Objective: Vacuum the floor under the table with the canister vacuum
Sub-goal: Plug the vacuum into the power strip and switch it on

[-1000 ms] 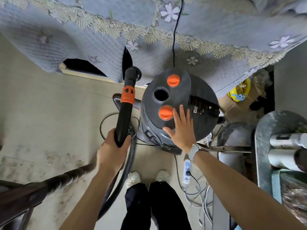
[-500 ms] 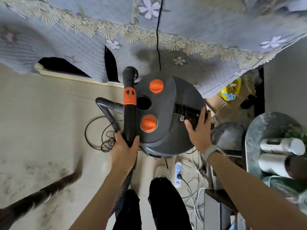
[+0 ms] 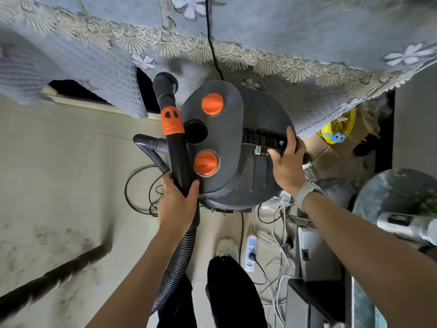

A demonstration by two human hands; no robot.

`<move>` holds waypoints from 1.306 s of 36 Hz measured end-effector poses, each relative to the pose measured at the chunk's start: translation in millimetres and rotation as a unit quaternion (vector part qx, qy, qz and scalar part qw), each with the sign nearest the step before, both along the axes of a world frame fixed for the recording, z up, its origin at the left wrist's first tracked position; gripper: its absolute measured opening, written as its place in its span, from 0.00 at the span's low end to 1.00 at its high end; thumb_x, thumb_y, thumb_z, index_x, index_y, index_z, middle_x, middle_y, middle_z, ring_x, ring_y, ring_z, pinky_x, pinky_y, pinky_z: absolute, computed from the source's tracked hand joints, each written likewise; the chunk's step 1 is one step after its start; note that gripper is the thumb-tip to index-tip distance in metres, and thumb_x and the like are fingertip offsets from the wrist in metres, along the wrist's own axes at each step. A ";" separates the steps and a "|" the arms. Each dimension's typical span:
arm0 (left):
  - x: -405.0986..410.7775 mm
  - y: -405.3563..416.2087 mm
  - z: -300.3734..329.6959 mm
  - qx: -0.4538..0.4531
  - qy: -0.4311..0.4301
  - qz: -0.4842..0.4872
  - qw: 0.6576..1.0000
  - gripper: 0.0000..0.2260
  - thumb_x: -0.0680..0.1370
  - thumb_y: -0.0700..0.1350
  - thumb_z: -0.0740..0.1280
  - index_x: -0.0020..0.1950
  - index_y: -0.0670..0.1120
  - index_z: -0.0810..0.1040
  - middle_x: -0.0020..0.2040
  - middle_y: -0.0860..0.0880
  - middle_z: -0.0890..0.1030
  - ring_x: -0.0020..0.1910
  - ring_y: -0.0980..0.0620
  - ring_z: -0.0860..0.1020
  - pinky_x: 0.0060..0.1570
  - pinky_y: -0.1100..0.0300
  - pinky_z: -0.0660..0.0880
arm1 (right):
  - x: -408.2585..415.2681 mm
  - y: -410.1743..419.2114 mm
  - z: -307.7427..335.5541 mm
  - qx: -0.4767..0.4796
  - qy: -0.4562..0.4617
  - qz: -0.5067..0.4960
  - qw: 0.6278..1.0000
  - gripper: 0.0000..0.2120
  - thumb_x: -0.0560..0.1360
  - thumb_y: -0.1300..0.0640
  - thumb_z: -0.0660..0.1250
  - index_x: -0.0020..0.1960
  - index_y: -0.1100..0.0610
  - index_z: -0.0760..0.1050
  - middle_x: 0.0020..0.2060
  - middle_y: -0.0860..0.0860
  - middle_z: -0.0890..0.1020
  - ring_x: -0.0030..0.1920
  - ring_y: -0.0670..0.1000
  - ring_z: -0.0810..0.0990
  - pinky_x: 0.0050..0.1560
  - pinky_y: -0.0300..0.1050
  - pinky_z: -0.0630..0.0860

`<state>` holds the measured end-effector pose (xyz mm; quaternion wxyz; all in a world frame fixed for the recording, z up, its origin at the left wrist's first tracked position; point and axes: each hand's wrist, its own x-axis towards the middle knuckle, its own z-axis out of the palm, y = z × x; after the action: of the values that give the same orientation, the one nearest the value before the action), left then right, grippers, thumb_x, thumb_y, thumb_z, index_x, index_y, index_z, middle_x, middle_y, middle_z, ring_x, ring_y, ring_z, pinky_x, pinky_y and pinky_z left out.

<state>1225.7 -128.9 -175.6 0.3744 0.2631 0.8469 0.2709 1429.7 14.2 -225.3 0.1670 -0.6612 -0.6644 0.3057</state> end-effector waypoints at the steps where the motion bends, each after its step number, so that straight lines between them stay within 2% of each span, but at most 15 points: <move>1: -1.1 3.0 -0.1 0.000 -0.002 -0.002 1.000 0.22 0.78 0.49 0.66 0.67 0.41 0.63 0.49 0.46 0.76 0.52 0.39 0.77 0.51 0.52 0.71 | -0.3 2.2 0.2 0.003 -0.009 0.001 1.000 0.32 0.78 0.55 0.64 0.77 0.59 0.53 0.71 0.67 0.56 0.71 0.65 0.61 0.73 0.53 0.58; 6: -18.6 8.4 -0.3 0.010 -0.020 -0.005 1.000 0.21 0.78 0.48 0.66 0.65 0.40 0.65 0.47 0.47 0.74 0.48 0.45 0.74 0.47 0.55 0.68 | -6.3 -1.7 4.5 0.011 -0.076 0.005 0.997 0.33 0.79 0.45 0.59 0.78 0.57 0.50 0.72 0.67 0.57 0.71 0.66 0.61 0.66 0.60 0.64; 8: -27.5 2.5 0.3 0.011 -0.021 -0.006 1.000 0.19 0.77 0.47 0.67 0.62 0.40 0.66 0.46 0.48 0.74 0.48 0.44 0.75 0.47 0.55 0.70 | -9.4 -6.0 8.1 0.008 -0.082 0.000 0.997 0.33 0.80 0.48 0.59 0.78 0.57 0.48 0.73 0.67 0.55 0.73 0.65 0.57 0.69 0.59 0.61; 12: -36.7 -25.8 -3.0 -0.004 -0.027 -0.004 1.000 0.17 0.75 0.51 0.69 0.57 0.45 0.67 0.46 0.46 0.77 0.46 0.40 0.79 0.50 0.46 0.76 | -16.7 -33.3 14.8 0.008 -0.034 -0.003 0.999 0.34 0.79 0.58 0.61 0.77 0.60 0.46 0.75 0.66 0.49 0.76 0.64 0.48 0.75 0.54 0.49; 15: -38.1 -49.3 -5.1 -0.012 -0.037 -0.006 0.999 0.15 0.76 0.50 0.69 0.54 0.47 0.65 0.47 0.45 0.78 0.46 0.41 0.78 0.47 0.50 0.75 | -24.7 -62.2 17.7 0.000 -0.009 -0.014 1.000 0.37 0.77 0.58 0.65 0.78 0.59 0.46 0.75 0.65 0.46 0.76 0.62 0.46 0.73 0.45 0.45; 16: -38.3 -54.9 -6.7 -0.011 -0.040 -0.005 0.999 0.15 0.76 0.50 0.69 0.54 0.47 0.65 0.47 0.45 0.78 0.46 0.41 0.78 0.46 0.51 0.74 | -27.8 -69.0 17.5 -0.006 -0.009 -0.017 1.000 0.38 0.77 0.57 0.66 0.78 0.59 0.46 0.75 0.65 0.46 0.76 0.62 0.45 0.73 0.46 0.46; 19: -39.7 -60.4 -9.4 -0.001 -0.046 -0.003 0.999 0.15 0.75 0.49 0.69 0.54 0.47 0.65 0.45 0.47 0.78 0.46 0.43 0.78 0.45 0.52 0.74 | -37.2 -76.6 15.7 -0.009 -0.006 -0.022 1.000 0.41 0.76 0.51 0.67 0.78 0.59 0.45 0.75 0.65 0.48 0.76 0.61 0.47 0.74 0.53 0.50; 22: -38.5 -53.4 -10.8 0.011 -0.048 -0.011 0.999 0.16 0.75 0.49 0.69 0.55 0.47 0.66 0.42 0.53 0.75 0.47 0.44 0.77 0.49 0.51 0.73 | -44.8 -69.8 18.2 -0.007 0.006 -0.045 0.999 0.43 0.76 0.48 0.67 0.77 0.60 0.43 0.76 0.63 0.49 0.77 0.59 0.46 0.75 0.55 0.49; 24: -36.6 -45.8 -11.0 0.024 -0.052 -0.013 0.998 0.18 0.75 0.49 0.70 0.58 0.45 0.67 0.44 0.51 0.76 0.48 0.44 0.77 0.51 0.50 0.74 | -51.1 -62.9 21.3 -0.015 0.000 -0.053 0.998 0.43 0.77 0.45 0.65 0.78 0.60 0.41 0.76 0.63 0.49 0.77 0.59 0.46 0.75 0.56 0.49; 27: -33.0 -33.9 -14.1 0.036 -0.063 -0.011 0.997 0.21 0.75 0.50 0.70 0.61 0.43 0.67 0.49 0.48 0.76 0.49 0.43 0.77 0.52 0.49 0.75 | -60.9 -47.8 25.1 -0.029 -0.047 -0.094 0.994 0.44 0.77 0.40 0.62 0.77 0.64 0.43 0.75 0.64 0.55 0.75 0.61 0.54 0.74 0.56 0.54; 31: -24.9 -22.9 -17.1 0.052 -0.089 -0.004 0.995 0.20 0.75 0.49 0.70 0.60 0.44 0.66 0.47 0.49 0.76 0.49 0.43 0.78 0.54 0.47 0.75 | -71.0 -25.1 32.0 -0.084 -0.075 -0.162 0.980 0.48 0.75 0.36 0.61 0.75 0.70 0.45 0.73 0.66 0.58 0.74 0.62 0.58 0.73 0.56 0.56; 35: -17.7 -17.8 -15.1 0.057 -0.109 0.006 0.992 0.21 0.75 0.48 0.70 0.62 0.44 0.65 0.43 0.55 0.73 0.48 0.47 0.76 0.53 0.51 0.74 | -80.2 -23.9 35.5 -0.112 -0.121 -0.138 0.977 0.49 0.76 0.37 0.60 0.74 0.71 0.39 0.75 0.65 0.54 0.75 0.60 0.54 0.74 0.55 0.52; 40: -27.3 -13.0 -18.7 0.052 -0.116 0.001 0.992 0.22 0.75 0.49 0.70 0.63 0.45 0.64 0.49 0.50 0.75 0.49 0.45 0.77 0.55 0.46 0.75 | -84.7 -9.1 39.4 -0.137 -0.101 -0.130 0.977 0.47 0.76 0.36 0.60 0.77 0.66 0.43 0.74 0.64 0.57 0.75 0.62 0.55 0.73 0.58 0.52; 43: -32.6 -9.5 -18.1 0.058 -0.109 0.004 0.992 0.22 0.76 0.48 0.69 0.64 0.44 0.65 0.49 0.48 0.75 0.49 0.43 0.78 0.55 0.46 0.75 | -89.0 -13.6 41.3 -0.136 -0.088 -0.122 0.979 0.46 0.77 0.38 0.59 0.76 0.65 0.38 0.75 0.63 0.53 0.76 0.60 0.52 0.74 0.58 0.50; 47: -33.4 -17.6 -12.6 0.055 -0.086 0.006 0.995 0.21 0.75 0.48 0.70 0.62 0.43 0.66 0.46 0.49 0.76 0.47 0.43 0.78 0.52 0.47 0.76 | -87.4 -25.4 47.7 -0.137 -0.078 -0.073 0.985 0.42 0.78 0.40 0.57 0.77 0.62 0.38 0.76 0.63 0.53 0.76 0.60 0.52 0.73 0.60 0.52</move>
<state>1192.4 -146.6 -188.2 0.4296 0.2541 0.7966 0.3411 1342.3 -11.2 -177.6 0.0445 -0.7461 -0.5777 0.3282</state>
